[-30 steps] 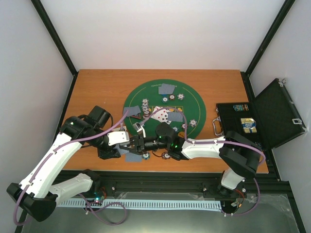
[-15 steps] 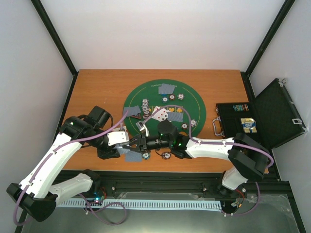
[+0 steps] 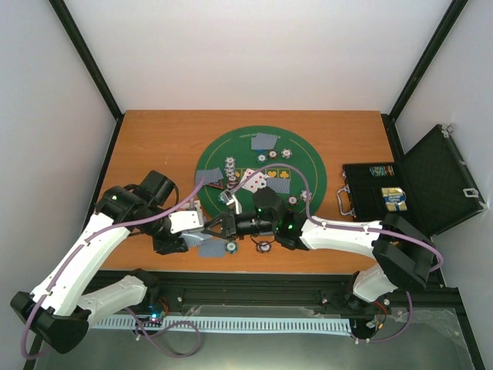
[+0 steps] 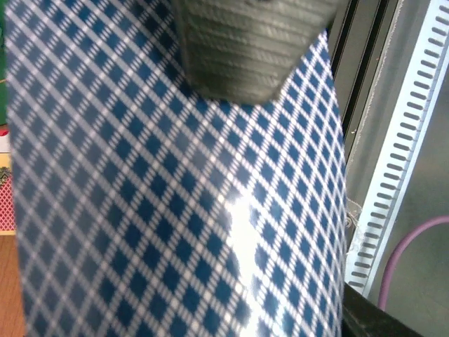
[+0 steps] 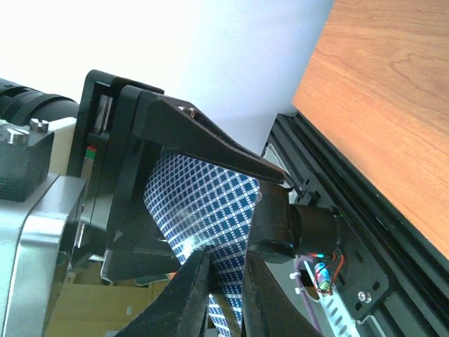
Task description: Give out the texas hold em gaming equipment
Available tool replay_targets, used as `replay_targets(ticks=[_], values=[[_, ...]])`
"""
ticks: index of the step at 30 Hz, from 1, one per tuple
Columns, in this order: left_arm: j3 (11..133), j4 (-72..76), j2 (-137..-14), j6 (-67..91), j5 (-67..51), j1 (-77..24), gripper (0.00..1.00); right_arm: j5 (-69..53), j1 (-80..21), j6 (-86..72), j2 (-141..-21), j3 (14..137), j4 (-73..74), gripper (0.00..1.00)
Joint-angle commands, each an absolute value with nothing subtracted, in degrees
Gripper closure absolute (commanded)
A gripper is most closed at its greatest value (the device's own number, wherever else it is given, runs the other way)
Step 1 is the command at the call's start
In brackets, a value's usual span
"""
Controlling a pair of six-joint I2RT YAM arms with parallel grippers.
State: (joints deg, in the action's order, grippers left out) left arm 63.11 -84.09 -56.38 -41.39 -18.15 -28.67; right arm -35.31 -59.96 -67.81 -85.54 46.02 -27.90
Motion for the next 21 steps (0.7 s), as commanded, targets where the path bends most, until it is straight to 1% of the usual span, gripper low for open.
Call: replay_targets(ticks=[1,4,10,14,18,21], values=[[63.30,-83.83,-54.91,-42.73,-20.04,-28.83,0.61,-32.18,-58.48,-66.57,-84.61,44.66,-21.30,0.88],[62.24,-83.12,-54.59,-42.79,-18.89,-28.83,0.61,-32.29,-57.19,-66.66,-83.54,43.94,-20.97,0.97],[59.37,-79.70,-54.72,-42.24,-15.15,-28.77,0.61,-34.37,-52.30,-66.35,-81.53,42.70,-19.51,0.97],[55.41,-75.74,-55.78,-43.18,-11.71,-27.90,0.61,-36.96,-44.88,-62.52,-79.39,42.49,-14.22,0.97],[52.88,-71.55,-59.25,-47.18,-12.01,-19.28,0.62,-40.32,-33.59,-55.24,-79.65,43.73,-4.76,0.97],[51.60,-68.75,-62.82,-51.13,-11.18,-13.01,0.61,-40.73,-25.42,-46.91,-82.96,47.80,4.12,0.97]])
